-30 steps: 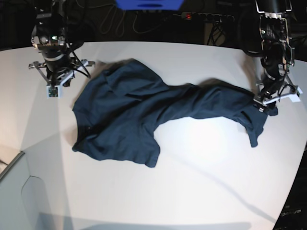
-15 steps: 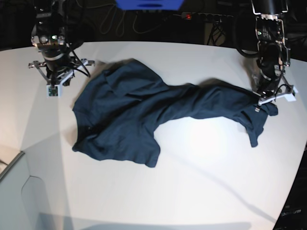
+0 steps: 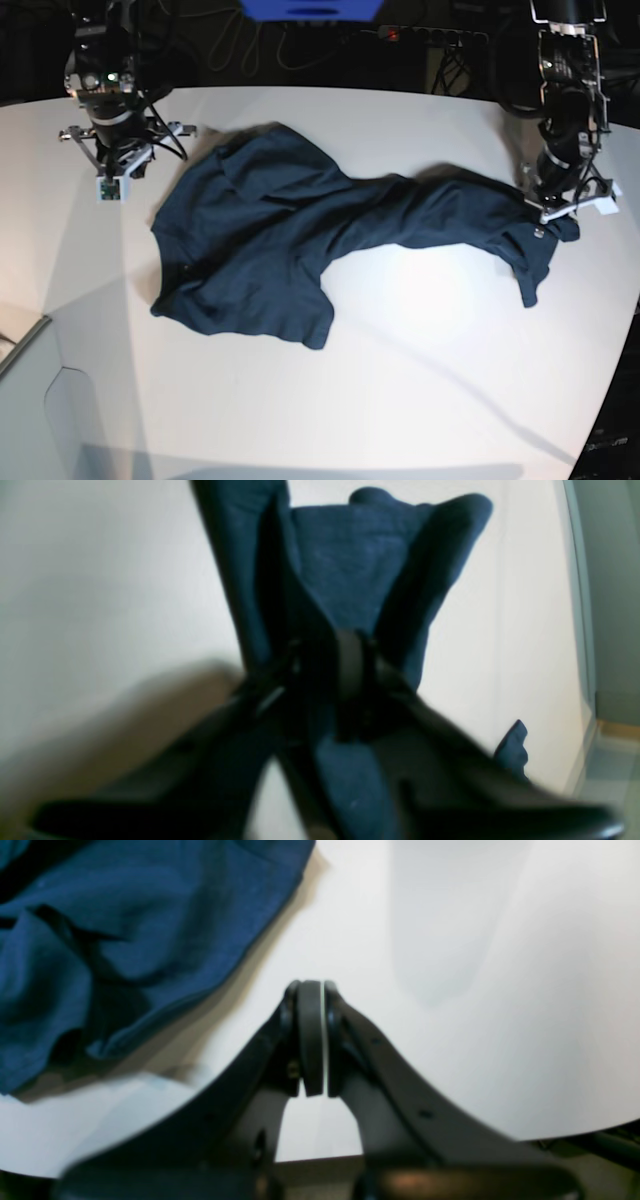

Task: Layout the t-shirt on the table in an organized manner, then fold the t-shirt properly
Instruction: 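Hold the shirt with the left gripper, keeping it stretched, then sweep the left gripper along the shirt body to flatten it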

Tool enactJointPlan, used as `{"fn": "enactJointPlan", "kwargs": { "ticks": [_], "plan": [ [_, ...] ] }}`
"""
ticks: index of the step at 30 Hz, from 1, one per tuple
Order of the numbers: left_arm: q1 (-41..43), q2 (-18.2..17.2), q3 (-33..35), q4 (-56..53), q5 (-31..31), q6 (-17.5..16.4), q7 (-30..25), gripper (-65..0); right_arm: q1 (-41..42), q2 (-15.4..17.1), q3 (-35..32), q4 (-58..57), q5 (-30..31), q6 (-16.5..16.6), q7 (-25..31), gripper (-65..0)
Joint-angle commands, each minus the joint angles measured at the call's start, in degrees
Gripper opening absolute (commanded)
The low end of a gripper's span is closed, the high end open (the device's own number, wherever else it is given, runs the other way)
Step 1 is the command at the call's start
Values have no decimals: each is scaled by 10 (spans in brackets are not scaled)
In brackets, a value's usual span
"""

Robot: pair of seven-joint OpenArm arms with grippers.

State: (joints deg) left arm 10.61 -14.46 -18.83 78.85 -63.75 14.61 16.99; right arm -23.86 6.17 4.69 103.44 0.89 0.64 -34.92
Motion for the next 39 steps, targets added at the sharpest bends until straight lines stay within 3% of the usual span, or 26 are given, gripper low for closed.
{"fn": "enactJointPlan", "kwargs": {
  "ticks": [1, 4, 6, 9, 12, 19, 26, 31, 35, 39],
  "plan": [
    [-6, -10, -2, 9, -20, 4, -8, -410, -1, 4, 2, 9, -2, -2, 10, -650],
    [-6, -8, -3, 8, -18, -1, -9, -224, -1, 4, 2, 9, -2, -2, 10, -650],
    [-7, -8, -1, 8, -16, -1, -9, -142, -1, 4, 2, 9, -2, -2, 9, -650],
    [-9, -8, -1, 8, -15, -1, -9, -134, -1, 4, 2, 9, -2, -2, 9, -650],
    [-10, -8, -1, 8, -15, -1, -9, -179, -1, 4, 2, 9, -2, -2, 9, -650],
    [-28, -7, -1, -41, -18, -1, -9, -404, -1, 5, 2, 9, -2, -2, 9, -650],
    [-29, -6, -1, -42, -19, -2, -9, -440, -1, 5, 2, 8, -3, -2, 9, -650],
    [-29, -6, -2, -42, -20, -2, -9, -650, 0, 5, 2, 8, -3, -2, 9, -650],
    [-29, -6, -2, -37, -21, -2, -9, -650, 2, 5, 2, 8, -3, -2, 9, -650],
    [-24, -6, -1, 37, -21, -1, -9, -648, 3, 6, 2, 8, -3, -2, 10, -650]
  ]
}}
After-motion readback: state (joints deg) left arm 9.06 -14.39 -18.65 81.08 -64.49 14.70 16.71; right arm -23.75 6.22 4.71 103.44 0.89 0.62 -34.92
